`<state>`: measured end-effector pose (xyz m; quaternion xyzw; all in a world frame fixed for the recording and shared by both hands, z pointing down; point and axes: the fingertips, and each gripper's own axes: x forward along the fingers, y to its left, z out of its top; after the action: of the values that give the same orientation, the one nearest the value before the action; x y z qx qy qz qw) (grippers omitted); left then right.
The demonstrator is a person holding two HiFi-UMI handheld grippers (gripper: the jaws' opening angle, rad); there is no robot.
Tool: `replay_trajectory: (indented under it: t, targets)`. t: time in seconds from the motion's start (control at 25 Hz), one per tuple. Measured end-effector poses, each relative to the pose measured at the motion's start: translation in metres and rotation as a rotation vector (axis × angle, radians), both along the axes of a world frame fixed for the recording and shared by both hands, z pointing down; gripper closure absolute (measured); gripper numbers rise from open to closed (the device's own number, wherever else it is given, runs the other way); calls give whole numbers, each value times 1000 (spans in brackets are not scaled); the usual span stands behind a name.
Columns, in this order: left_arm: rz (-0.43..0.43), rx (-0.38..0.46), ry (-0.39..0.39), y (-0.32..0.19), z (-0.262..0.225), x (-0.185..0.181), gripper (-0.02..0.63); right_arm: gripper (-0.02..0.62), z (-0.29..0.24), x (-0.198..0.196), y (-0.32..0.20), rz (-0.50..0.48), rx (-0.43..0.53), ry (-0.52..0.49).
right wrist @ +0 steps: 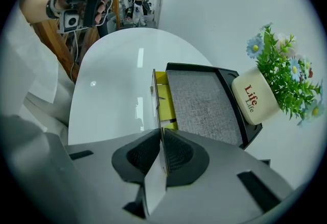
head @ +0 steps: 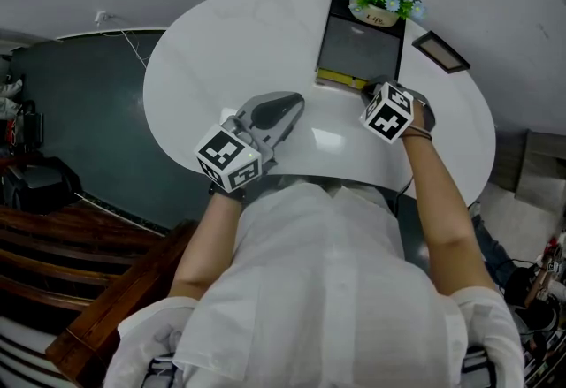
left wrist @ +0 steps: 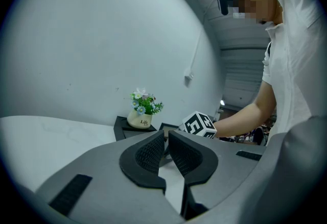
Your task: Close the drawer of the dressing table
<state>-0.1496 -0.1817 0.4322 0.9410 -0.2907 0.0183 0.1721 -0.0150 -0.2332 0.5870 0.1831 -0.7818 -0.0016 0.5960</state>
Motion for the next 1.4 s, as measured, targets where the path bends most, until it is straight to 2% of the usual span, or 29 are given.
replay_trajectory:
  t: [0.2, 0.92, 1.12, 1.4]
  targets:
    - [0, 2, 2, 1, -1, 0, 584, 574, -2, 1, -8, 16, 24, 7]
    - [2, -8, 19, 1, 2, 0, 584, 569, -6, 0, -7, -24, 90, 22]
    - [7, -8, 22, 1, 2, 1, 584, 465, -7, 1, -9, -52, 86, 43]
    - [11, -10, 21, 3, 1, 2, 584, 457, 1, 6, -12, -112, 81, 108]
